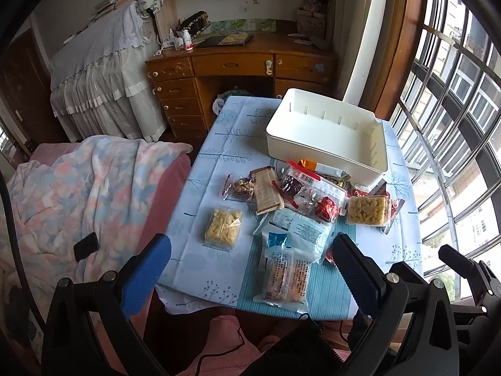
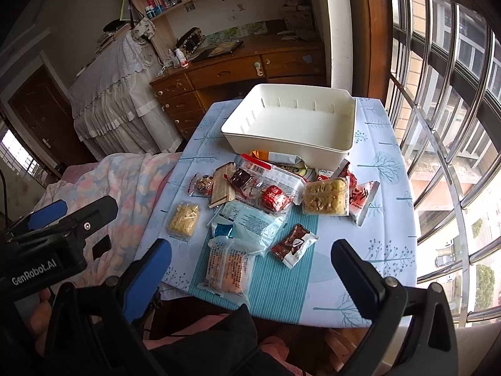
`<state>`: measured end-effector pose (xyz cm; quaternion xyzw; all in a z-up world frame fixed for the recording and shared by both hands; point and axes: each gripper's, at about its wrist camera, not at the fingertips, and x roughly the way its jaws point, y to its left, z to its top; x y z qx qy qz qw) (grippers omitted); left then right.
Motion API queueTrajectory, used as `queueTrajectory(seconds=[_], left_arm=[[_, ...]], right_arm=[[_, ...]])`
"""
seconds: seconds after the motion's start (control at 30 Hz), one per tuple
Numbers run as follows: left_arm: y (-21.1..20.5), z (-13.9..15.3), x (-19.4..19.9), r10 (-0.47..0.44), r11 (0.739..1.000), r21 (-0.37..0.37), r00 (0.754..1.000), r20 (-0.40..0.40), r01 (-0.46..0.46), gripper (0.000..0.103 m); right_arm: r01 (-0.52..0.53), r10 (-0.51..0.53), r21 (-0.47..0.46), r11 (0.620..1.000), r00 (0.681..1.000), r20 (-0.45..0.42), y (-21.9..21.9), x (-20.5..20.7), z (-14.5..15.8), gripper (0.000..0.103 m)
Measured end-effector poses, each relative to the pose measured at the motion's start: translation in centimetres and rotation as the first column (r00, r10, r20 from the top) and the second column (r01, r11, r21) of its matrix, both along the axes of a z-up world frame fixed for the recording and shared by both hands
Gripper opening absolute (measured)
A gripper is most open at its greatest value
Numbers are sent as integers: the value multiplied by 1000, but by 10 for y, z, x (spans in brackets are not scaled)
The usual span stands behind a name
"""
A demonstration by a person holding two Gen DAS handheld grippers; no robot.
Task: Organize snacks
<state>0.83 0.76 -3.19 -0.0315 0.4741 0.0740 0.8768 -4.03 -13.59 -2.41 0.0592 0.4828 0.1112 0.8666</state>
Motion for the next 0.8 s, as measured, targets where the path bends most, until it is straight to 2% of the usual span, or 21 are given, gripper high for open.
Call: queueTrajectory(seconds=[0.27, 0.5, 0.67, 0.8], left_arm=[[58, -14, 35, -38, 996, -80, 998, -45, 34, 102], [106, -31, 73, -102, 986, -142, 989, -110, 86, 102], [127, -53, 103, -165, 976, -172, 966, -199, 131, 102], [136, -74, 123, -235, 962, -205, 933, -274, 182, 102]], right_arm=[[107, -108, -15, 994, 993, -40, 23, 15, -5, 102], [216, -216, -19, 976, 972, -95, 53, 29, -13, 102], [322, -319, -13, 947, 933, -164, 64, 38, -26, 102], [420, -409, -2, 907, 881, -238, 67, 40, -42, 102]])
